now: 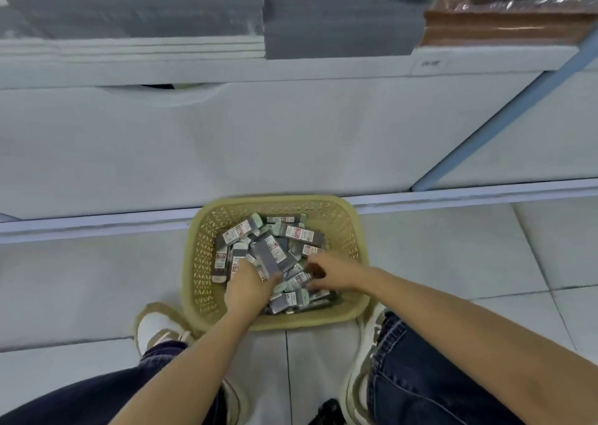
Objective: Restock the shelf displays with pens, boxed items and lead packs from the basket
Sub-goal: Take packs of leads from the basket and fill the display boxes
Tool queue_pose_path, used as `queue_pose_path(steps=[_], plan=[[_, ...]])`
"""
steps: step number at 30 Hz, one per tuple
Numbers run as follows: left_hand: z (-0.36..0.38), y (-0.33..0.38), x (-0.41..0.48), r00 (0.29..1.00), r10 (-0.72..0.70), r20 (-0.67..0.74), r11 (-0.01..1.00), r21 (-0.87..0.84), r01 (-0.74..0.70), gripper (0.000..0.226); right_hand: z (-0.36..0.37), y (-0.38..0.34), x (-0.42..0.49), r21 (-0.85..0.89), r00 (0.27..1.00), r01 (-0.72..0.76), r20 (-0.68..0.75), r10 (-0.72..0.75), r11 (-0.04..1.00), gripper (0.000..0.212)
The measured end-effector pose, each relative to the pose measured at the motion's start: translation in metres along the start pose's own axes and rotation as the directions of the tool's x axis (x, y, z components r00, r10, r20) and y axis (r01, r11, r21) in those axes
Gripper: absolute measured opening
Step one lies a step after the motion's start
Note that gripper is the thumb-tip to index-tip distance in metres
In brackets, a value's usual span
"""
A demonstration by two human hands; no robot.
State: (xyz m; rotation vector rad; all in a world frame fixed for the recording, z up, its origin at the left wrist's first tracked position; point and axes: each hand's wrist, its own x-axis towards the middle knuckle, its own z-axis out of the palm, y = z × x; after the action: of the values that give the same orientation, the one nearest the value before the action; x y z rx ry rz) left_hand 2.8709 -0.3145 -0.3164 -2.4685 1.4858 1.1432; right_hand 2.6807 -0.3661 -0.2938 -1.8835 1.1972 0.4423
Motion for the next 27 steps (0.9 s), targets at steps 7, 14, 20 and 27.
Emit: queue_pose_path(steps=[7, 14, 20, 27], plan=[[0.009, 0.004, 0.007, 0.993, -0.121, -0.013, 0.971, -0.207, 0.116, 0.052, 0.036, 0.009, 0.021, -0.085, 0.989, -0.007, -0.15, -0.006, 0.996, 0.038], [-0.001, -0.001, 0.007, 0.994, 0.01, 0.107, 0.845, -0.533, 0.048, 0.044, 0.028, 0.005, 0.022, 0.568, 0.964, 0.07, -0.249, 0.09, 0.82, 0.029], [-0.009, 0.006, -0.014, 0.965, 0.186, 0.183, 0.673, -0.74, 0.011, 0.025, 0.018, -0.018, 0.024, 0.839, 0.947, 0.119, -0.257, 0.193, 0.53, 0.017], [-0.014, 0.01, -0.02, 0.925, 0.103, 0.365, 0.399, -0.867, 0.298, 0.021, -0.006, -0.012, 0.011, 0.898, 0.882, 0.297, -0.388, 0.266, 0.325, 0.016]])
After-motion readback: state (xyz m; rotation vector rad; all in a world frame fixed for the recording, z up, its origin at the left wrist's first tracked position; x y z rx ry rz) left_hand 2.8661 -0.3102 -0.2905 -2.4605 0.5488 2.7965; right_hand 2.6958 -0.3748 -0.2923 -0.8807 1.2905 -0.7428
